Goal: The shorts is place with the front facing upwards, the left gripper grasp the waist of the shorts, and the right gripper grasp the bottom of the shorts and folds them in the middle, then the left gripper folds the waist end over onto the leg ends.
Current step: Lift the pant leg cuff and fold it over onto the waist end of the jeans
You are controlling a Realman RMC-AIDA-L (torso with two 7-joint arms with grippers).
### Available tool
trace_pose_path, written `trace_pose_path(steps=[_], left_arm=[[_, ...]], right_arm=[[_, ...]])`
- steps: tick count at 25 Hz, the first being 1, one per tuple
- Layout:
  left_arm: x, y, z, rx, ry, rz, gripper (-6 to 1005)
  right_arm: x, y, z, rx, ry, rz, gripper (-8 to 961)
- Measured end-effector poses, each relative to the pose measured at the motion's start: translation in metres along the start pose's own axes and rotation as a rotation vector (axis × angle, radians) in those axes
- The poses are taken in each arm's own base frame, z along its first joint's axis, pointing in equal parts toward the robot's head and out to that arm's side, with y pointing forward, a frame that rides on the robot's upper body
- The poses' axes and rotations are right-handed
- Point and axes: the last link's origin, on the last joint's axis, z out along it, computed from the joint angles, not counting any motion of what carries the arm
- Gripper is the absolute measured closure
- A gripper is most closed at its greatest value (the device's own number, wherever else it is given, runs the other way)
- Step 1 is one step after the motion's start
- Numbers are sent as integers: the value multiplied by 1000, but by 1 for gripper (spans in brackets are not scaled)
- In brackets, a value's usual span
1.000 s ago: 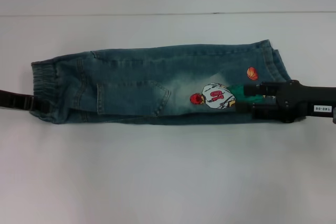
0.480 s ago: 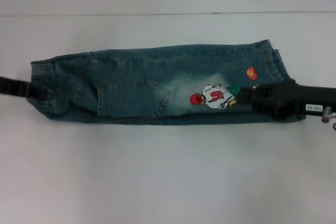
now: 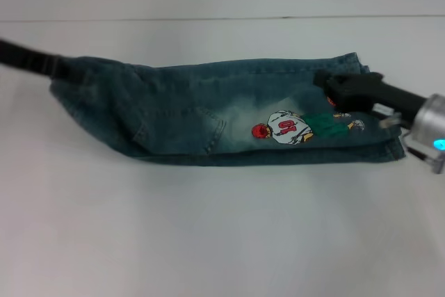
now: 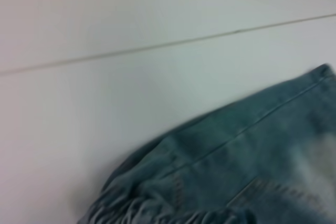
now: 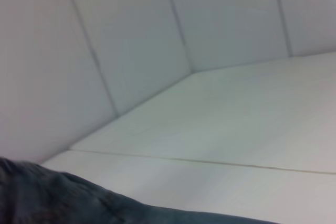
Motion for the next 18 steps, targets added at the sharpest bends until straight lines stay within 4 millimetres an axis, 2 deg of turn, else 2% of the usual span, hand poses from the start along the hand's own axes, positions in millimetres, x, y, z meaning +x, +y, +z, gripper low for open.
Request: trace_pose_path(steps=[5,7,13,18], left_arm=[[28,22,-1,-52,20,66,955],[45,39,-4,-106,47,108,955],[75,69,-11,-193,93,181,955],[95,85,-19,-227,125,234,956]], right_arm=[[19,11,27,102,-8,-38,951],[25,18,35,125,-15,-69,951],[24,30,46,156,-69,-77,951],[24,44,57,144,-80,-99,950]])
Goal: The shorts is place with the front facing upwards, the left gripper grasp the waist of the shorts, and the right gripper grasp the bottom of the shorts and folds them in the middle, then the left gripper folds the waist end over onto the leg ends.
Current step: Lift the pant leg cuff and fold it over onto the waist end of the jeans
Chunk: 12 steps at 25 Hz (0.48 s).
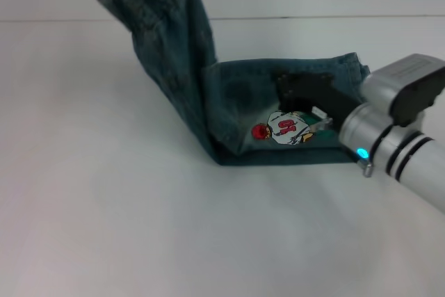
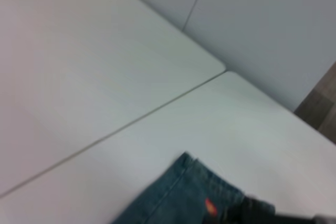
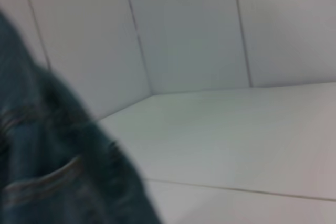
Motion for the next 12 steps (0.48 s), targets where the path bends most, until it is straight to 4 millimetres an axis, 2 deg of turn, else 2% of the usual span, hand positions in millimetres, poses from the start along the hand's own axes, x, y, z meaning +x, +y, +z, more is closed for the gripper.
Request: trace_pose_path(steps=[5,12], left_arm=[[15,10,1,-34,23,35,956],[24,19,2,-67,33,61,956]], right_arm=[[5,26,8,-54,18,-8,950],[12,65,20,-161,94,-32,951]])
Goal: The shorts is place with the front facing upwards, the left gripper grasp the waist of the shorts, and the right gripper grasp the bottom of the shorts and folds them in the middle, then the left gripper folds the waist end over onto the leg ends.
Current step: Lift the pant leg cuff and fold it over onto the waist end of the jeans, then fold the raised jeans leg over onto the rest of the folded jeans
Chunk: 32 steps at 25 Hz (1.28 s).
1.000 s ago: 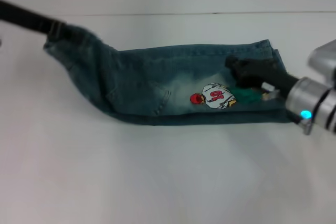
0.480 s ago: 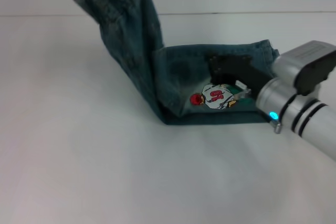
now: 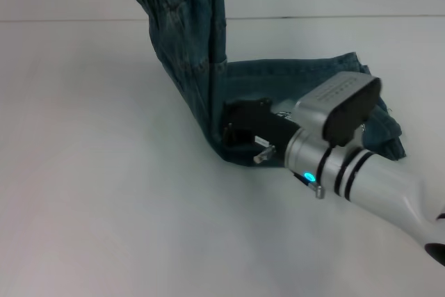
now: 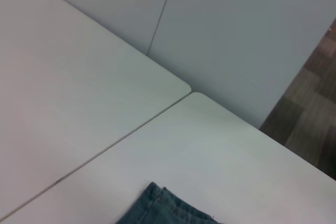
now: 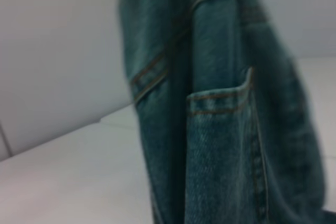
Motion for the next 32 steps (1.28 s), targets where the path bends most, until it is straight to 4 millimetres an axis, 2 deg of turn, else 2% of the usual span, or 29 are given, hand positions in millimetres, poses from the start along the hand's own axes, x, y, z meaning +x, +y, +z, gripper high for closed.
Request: trace_pose_path(steps=[8,11,18,23,27,32], left_arm=[[2,6,-1,-34,5,12,956],[3,5,-3,-33,7,14,956],[-4,4,0,-34,-7,5,957],[-12,5,8,-45,-17,-5,957],[-18,7,17,-55,-21,-11,957],[-24,12,38,-80,-16,-18,944]], right_arm=[[-8,25,19,-76,46,-39,952],[-11,43,27,-133,69,-59,951],[-12,54,31,-178,101,-53,951],[-1,25,13,-108,87,53,951],[8,-7,-15,-33,6,139,950],[0,-57,-48,109,-141,241,950]])
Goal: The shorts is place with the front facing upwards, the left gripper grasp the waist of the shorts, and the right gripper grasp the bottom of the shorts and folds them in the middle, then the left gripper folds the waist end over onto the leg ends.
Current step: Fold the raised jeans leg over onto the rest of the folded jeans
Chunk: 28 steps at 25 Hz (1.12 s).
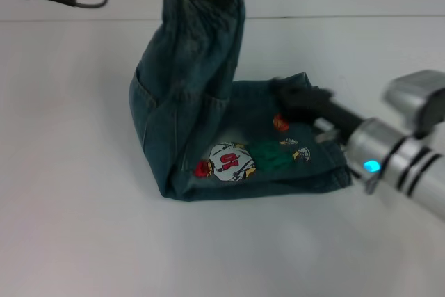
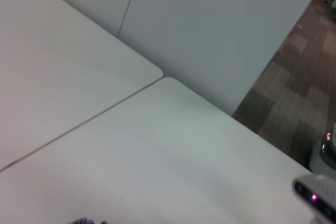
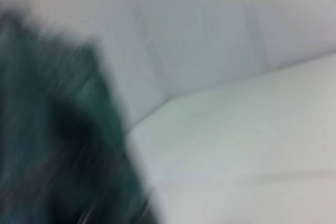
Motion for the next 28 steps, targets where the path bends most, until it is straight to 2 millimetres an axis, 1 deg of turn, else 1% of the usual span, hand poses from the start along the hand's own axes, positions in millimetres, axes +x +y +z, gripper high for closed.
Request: trace_pose_path(steps=[1,3,6,8,11,14,18,23,27,28], left_arm=[[0,2,8,-10,5,1,940],[-1,5,16,-20,6,4,932],[-3,12,39,-33,-5,17,919],[-6,16,55,-38,-20,26,910],[-13,22,79,-47,-37,30,898],[-22,26,105,-76,-48,8,885],[-32,25,127,-73,-51,-19,868],[-45,20,144,-32,-77,-49,847],[-50,17,148,-21,-72,-70,830],[-51,18,148,-26,-68,-76,785]], right_arm=[[-7,-10,-5,25,-41,20,950],[-23,-28,-17,70,-127,60,950],[-45,-53,-33,122,-219,102,950],[-55,-64,-41,148,-265,121,951],[-62,-74,-51,180,-321,149,952],[-62,-77,-56,198,-336,161,951],[-60,-77,-57,203,-330,165,947],[-58,-75,-56,199,-327,172,937],[-57,-73,-54,195,-322,170,928],[-56,-73,-54,195,-321,170,926]])
